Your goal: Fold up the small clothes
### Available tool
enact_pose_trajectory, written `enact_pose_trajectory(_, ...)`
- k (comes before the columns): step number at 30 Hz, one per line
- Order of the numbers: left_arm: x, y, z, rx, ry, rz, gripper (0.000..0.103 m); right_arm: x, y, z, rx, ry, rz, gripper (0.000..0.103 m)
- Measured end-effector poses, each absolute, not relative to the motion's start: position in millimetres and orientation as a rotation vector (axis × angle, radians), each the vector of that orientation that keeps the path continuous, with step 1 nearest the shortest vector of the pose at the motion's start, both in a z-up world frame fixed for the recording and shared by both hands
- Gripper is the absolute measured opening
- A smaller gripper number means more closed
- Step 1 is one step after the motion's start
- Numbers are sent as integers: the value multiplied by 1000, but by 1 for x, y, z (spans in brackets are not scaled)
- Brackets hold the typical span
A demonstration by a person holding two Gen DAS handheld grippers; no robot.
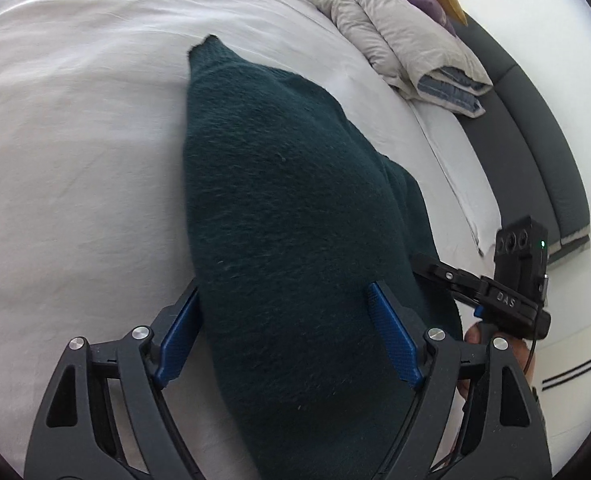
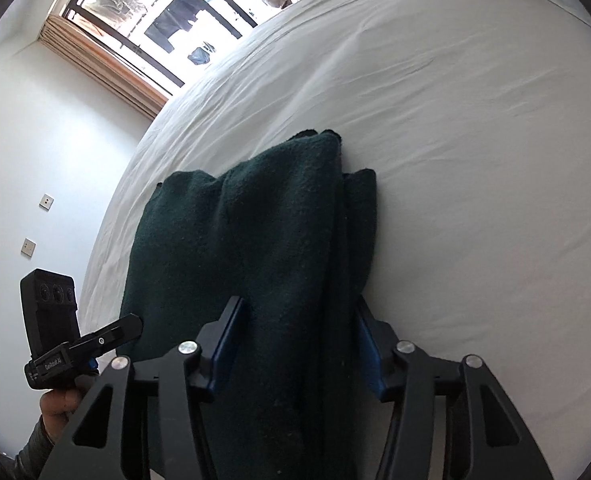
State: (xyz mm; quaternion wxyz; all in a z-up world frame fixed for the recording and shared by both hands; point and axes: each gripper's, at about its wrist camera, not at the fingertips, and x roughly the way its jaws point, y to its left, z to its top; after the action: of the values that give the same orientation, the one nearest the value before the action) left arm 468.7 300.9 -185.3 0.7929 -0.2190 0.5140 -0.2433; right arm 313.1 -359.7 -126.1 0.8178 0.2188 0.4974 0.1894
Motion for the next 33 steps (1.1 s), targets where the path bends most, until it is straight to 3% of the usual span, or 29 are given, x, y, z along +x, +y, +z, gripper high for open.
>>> enact_pose_trajectory(3, 474, 294, -187, -479, 1112, -533, 78, 325, -353, -124, 456, 1088, 405, 38)
enact_pose_trajectory(8, 480, 285, -189, -470, 1116, -545, 53, 329, -345, -123, 429, 1105, 403, 32)
enact_pose_trajectory(13, 475, 289, -175, -484, 1086, -567, 38, 317, -335, -112, 383, 1053, 365, 25)
enact_pose_trajectory(19, 441, 310, -123, -459, 1015, -576, 36, 278, -300, -59, 348, 947, 420, 24)
enact_pose_trajectory(26, 371, 391, -64, -427, 928, -541, 36, 223, -227, -19, 344, 904, 558, 24)
enact_pose_trajectory(33, 307, 481, -80, -449, 950, -443, 37, 185, -143, -39, 326, 964, 662, 24)
